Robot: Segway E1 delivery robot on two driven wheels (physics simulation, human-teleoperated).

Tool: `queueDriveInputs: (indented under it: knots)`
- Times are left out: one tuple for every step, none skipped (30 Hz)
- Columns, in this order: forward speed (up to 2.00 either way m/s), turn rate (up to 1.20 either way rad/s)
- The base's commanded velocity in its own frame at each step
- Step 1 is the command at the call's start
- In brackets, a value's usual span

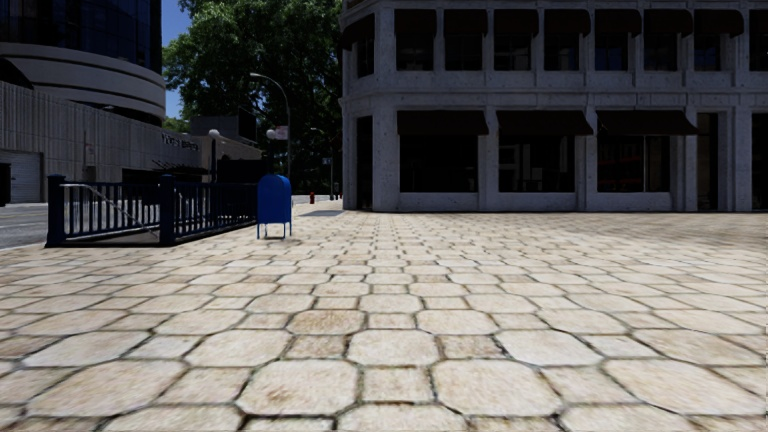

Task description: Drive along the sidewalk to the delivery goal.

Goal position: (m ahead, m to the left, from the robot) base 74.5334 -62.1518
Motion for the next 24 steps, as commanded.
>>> queueDriveInputs:
  knots:
    - [2.00,0.00]
    - [2.00,0.00]
    - [2.00,0.00]
    - [2.00,0.00]
    - [2.00,0.00]
    - [2.00,0.00]
    - [2.00,0.00]
    - [2.00,0.00]
    - [2.00,0.00]
    - [2.00,0.00]
    - [2.00,0.00]
    - [2.00,0.00]
    - [2.00,0.00]
    - [2.00,0.00]
    - [2.00,0.00]
    - [2.00,0.00]
    - [2.00,0.00]
    - [2.00,0.00]
    - [2.00,0.00]
    - [2.00,0.00]
    - [2.00,0.00]
    - [2.00,0.00]
    - [2.00,0.00]
    - [2.00,0.00]
